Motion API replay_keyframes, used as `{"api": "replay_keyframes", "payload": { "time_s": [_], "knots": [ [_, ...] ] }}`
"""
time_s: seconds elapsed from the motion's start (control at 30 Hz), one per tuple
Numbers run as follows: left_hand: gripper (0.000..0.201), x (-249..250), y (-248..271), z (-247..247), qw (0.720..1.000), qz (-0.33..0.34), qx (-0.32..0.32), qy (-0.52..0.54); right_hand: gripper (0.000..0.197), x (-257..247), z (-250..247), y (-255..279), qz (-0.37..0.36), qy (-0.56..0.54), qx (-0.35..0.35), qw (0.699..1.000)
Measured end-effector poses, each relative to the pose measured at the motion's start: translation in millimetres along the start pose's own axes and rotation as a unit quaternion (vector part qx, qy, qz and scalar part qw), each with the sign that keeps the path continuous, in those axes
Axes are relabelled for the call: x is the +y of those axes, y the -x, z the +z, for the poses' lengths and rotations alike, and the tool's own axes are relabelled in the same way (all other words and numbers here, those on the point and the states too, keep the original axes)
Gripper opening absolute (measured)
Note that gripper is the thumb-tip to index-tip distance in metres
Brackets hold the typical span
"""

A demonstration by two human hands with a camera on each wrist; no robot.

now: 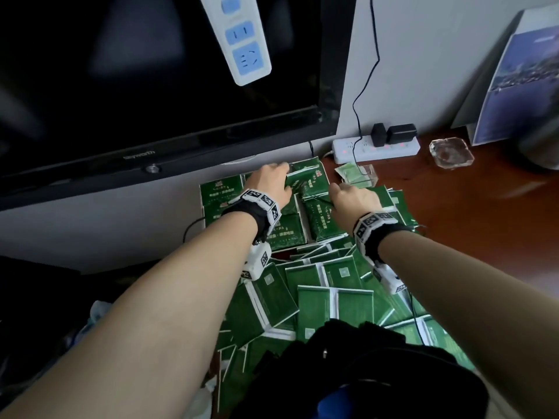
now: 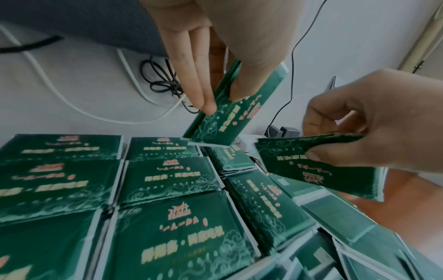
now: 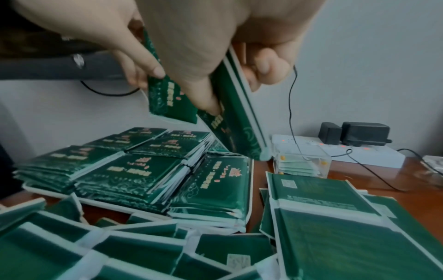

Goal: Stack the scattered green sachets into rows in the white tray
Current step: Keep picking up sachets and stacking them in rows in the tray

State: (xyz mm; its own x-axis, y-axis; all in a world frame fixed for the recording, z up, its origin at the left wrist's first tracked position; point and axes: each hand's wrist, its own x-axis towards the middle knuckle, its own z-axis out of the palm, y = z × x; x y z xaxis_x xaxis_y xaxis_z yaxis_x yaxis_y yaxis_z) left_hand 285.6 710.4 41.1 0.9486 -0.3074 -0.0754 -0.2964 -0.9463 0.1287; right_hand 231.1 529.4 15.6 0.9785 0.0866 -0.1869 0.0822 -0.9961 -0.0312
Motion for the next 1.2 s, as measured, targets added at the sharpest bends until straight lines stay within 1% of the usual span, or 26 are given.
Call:
{"api": "replay_keyframes", "payload": {
  "time_s": [0.13,0.27,0.33,0.43,0.5,0.6,0.7,0.77,0.83,0.87,0.97,1.03,1.07,1.13,1.2],
  "knots": [
    [0.022,-1,-39,20,1.000,0.009,0.007,0.024,0.030,-6,21,-24,-0.023,0.023,-0.039,0.999],
    [0.017,-3,-65,39,0.999,0.020,0.011,0.037,0.043,-14,39,-33,-0.056,0.036,-0.085,0.994],
    [0.015,-4,-73,48,0.999,0.026,0.017,0.044,0.045,-18,46,-34,-0.061,0.035,-0.103,0.992],
    [0.015,-5,-82,59,0.997,0.043,0.020,0.057,0.043,-24,56,-33,-0.058,0.014,-0.118,0.991],
    [0.016,-5,-84,68,0.998,0.048,0.000,0.051,0.041,-27,63,-32,-0.054,0.003,-0.124,0.991],
    [0.022,-5,-79,82,0.998,0.047,-0.043,0.028,0.037,-28,73,-33,-0.051,-0.016,-0.125,0.991],
    [0.037,-8,-70,95,0.995,0.061,-0.079,-0.006,0.030,-27,79,-33,-0.058,-0.052,-0.106,0.991],
    [0.048,-10,-65,102,0.993,0.074,-0.080,-0.036,0.032,-24,81,-32,-0.063,-0.078,-0.083,0.992],
    [0.056,-10,-62,106,0.992,0.086,-0.070,-0.052,0.031,-19,83,-30,-0.042,-0.101,-0.052,0.993],
    [0.060,-10,-62,108,0.992,0.089,-0.067,-0.056,0.028,-15,84,-30,-0.018,-0.115,-0.038,0.992],
    [0.069,-9,-61,111,0.992,0.088,-0.069,-0.058,0.025,-4,87,-31,0.091,-0.175,-0.018,0.980],
    [0.075,-8,-61,112,0.991,0.086,-0.076,-0.062,0.033,1,90,-34,0.160,-0.204,-0.024,0.965],
    [0.078,-7,-61,113,0.991,0.085,-0.081,-0.064,0.038,3,90,-36,0.182,-0.214,-0.030,0.959],
    [0.083,-6,-61,114,0.990,0.086,-0.086,-0.068,0.045,5,91,-39,0.197,-0.231,-0.036,0.952],
    [0.085,-4,-62,116,0.989,0.091,-0.092,-0.071,0.048,5,91,-43,0.197,-0.238,-0.040,0.950]
  ]
}}
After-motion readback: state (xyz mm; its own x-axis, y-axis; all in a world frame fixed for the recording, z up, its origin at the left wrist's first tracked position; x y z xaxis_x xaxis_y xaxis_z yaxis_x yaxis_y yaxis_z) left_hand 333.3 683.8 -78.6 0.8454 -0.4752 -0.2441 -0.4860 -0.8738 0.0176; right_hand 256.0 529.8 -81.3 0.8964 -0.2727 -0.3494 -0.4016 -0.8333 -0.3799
